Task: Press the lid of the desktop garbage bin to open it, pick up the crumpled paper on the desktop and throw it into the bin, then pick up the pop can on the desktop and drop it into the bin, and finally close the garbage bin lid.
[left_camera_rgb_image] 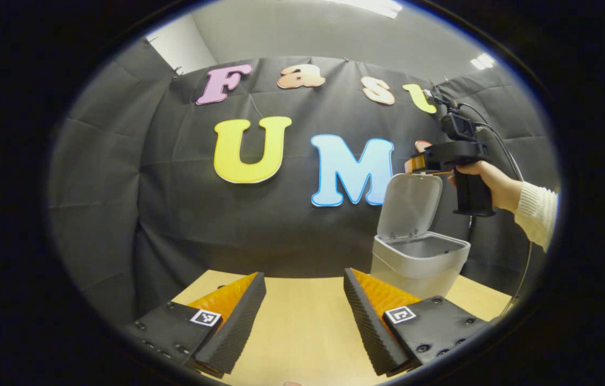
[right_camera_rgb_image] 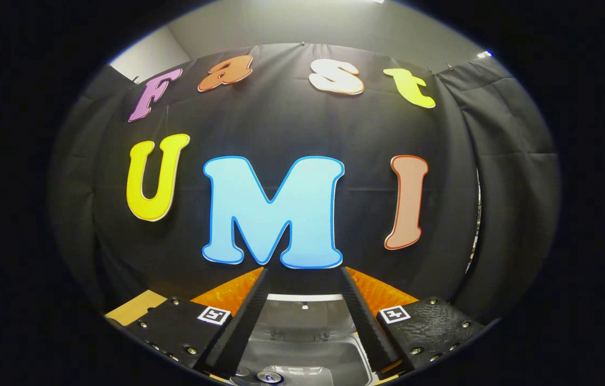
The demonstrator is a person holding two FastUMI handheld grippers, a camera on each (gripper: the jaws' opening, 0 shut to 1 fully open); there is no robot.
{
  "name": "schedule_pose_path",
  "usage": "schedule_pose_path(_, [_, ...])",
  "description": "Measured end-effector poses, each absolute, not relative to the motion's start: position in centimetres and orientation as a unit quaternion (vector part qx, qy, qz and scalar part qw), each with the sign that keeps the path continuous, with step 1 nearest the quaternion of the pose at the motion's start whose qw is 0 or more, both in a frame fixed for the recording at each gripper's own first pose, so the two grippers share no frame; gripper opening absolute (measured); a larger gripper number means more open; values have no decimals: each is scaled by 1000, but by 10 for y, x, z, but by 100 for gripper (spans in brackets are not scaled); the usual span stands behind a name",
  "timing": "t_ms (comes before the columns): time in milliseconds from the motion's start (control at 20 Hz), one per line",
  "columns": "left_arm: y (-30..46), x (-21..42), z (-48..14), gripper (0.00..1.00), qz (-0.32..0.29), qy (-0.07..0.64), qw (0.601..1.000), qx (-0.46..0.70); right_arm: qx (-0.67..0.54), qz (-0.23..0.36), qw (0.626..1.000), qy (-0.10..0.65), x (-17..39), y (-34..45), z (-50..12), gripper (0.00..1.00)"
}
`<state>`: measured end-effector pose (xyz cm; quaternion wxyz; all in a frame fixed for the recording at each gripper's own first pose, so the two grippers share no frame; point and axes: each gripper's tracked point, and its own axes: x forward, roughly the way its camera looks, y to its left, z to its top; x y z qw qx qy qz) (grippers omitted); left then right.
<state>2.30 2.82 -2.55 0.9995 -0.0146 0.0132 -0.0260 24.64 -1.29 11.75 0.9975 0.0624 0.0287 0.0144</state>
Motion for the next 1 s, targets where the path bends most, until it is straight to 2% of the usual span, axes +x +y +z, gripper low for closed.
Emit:
schedule_pose_path(600, [18,-5,-16,96,-11,3,1000,-20,87,36,994,48,199,-8,86,86])
schedule_pose_path(1000, [9,-16,-11,95,-9,-1,1000,-13,93,52,988,109,179,-1,34,86])
